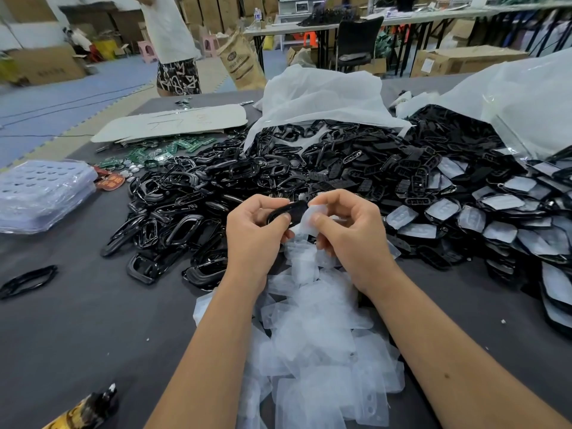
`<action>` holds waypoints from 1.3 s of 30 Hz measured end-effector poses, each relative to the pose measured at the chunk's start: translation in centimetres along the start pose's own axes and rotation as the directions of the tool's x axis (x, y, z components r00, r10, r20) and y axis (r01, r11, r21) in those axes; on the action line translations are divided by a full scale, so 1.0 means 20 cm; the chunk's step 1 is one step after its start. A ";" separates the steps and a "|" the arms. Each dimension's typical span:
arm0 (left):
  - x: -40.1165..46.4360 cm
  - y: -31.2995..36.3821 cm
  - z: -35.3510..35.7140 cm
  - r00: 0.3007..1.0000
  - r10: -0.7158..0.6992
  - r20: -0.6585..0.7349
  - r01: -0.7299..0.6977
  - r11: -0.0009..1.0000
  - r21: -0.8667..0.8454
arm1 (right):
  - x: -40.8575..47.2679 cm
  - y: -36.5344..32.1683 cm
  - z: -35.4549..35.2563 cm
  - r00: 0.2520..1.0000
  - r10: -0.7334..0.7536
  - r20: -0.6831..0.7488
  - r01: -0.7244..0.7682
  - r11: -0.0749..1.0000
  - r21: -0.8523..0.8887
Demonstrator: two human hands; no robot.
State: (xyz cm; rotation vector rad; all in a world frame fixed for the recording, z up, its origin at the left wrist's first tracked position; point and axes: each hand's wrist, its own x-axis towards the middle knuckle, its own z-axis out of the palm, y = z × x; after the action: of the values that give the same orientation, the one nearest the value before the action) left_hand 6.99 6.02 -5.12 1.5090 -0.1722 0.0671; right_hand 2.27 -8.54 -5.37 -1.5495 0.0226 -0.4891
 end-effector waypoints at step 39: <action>-0.01 0.00 0.02 0.985 -0.099 0.142 0.115 0.987 -0.113 | 0.01 0.03 0.00 0.986 -0.062 -0.155 0.028 0.978 -0.208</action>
State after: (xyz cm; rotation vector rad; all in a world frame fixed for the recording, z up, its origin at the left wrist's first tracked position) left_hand 6.67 5.60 -5.10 1.4000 -0.2009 -0.1311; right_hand 2.54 -8.65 -5.97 -1.7118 0.1675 -0.6640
